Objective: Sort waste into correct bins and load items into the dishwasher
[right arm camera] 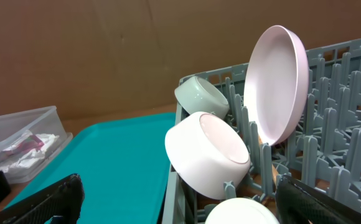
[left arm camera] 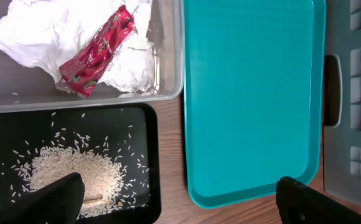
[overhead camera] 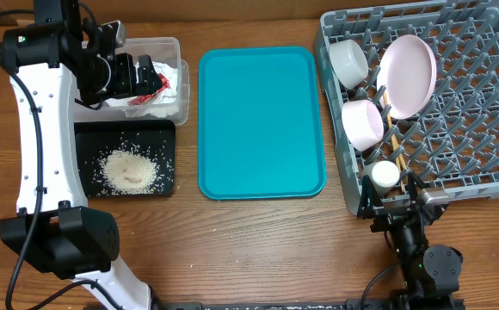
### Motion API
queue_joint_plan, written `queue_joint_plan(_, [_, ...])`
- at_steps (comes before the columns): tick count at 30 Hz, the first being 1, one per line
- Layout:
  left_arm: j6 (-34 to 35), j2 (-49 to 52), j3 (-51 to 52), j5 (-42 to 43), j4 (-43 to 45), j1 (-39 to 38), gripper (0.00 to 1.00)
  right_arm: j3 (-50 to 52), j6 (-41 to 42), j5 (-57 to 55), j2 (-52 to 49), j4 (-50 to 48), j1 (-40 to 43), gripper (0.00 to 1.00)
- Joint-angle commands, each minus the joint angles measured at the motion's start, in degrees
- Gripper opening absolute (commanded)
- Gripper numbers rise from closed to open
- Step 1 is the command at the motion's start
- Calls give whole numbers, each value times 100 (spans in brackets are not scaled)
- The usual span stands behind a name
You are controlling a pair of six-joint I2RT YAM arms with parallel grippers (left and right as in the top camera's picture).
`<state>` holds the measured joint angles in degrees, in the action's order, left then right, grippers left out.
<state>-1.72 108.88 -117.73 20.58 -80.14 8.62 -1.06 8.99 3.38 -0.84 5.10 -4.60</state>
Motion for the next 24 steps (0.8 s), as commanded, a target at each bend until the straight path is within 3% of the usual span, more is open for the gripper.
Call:
queue_joint_plan(1, [-109, -13, -111, -22, 9, -28, 100, 59, 2, -74, 68, -46, -31, 100])
queue_joint_plan(16, [-109, -31, -111, -44, 9, -39, 100, 59, 2, -74, 68, -46, -31, 100])
queue_joint_plan(20, [-87, -304, -101, -428, 44, -39, 100, 59, 2, -74, 68, -46, -31, 100])
queue_joint_plan(24, [-92, -986, 400, 48, 968, -103, 100, 59, 2, -74, 68, -46, -31, 100])
